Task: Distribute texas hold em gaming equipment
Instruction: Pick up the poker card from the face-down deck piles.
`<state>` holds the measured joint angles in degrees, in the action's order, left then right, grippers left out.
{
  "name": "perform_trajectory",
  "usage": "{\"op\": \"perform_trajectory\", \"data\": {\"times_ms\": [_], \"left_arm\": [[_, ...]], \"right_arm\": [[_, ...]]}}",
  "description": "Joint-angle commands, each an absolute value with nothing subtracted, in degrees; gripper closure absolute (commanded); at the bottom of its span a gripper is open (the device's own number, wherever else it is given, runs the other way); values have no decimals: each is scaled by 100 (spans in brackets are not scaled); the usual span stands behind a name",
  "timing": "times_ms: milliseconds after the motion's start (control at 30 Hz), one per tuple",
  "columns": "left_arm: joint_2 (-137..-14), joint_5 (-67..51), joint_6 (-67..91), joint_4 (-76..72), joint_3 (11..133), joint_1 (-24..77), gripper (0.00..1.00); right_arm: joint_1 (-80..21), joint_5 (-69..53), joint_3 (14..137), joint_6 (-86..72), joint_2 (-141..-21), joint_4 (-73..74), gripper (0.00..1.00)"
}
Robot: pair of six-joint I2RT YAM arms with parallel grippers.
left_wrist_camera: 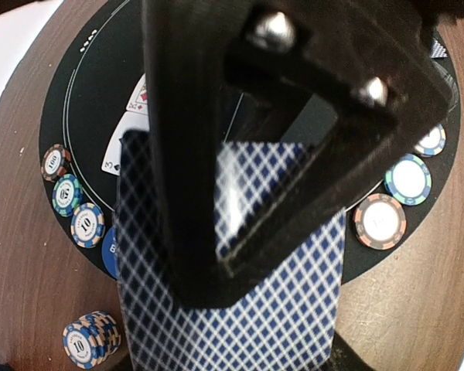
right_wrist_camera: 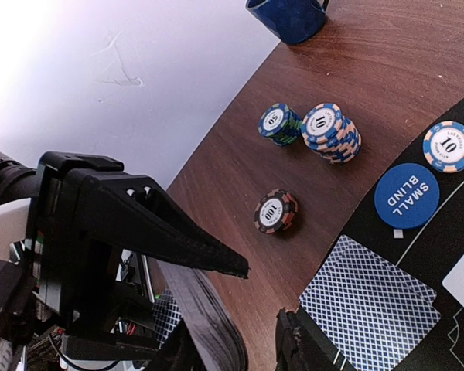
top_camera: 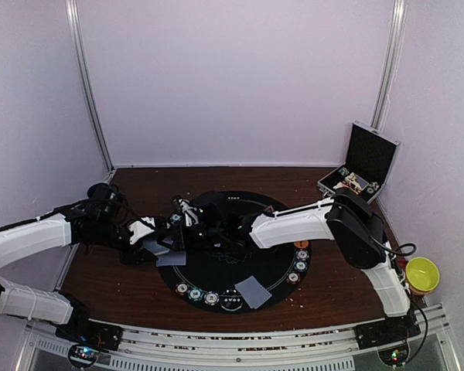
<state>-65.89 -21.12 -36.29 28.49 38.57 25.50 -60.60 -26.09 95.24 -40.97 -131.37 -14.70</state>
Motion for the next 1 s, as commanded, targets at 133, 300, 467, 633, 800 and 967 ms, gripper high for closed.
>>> {"op": "perform_trajectory", "data": {"times_ms": [133,300,467,633,800,967], "left_arm": [[-6531,-2337,-3639,2689,3875,2566,47],[-6530,-2341,-3634,2688,3867,2564,47],[-6539,-2338,-3639,2683,3867,2565,47],[-6539,-2338,-3639,2672,3867,2565,47],[-6563,-2329,-3639,2663,3860,2561,47],[-6548,-2333,-3636,2663,3859,2564,47]], "right_arm": [[-5860,-2325,9067,-4046,-12670,-1344,69],[-5854,-2554,8812,-4173,-12423,-1624,67],[-5862,-2661,8646,-4235,-12276,-1793,66],[-5882,-2843,8466,-4384,-12186,-2071,80],[-5880,-3012,8278,-4524,-12073,-2363,100],[-5868,-2965,8098,-4471,-11806,-2356,100]]}}
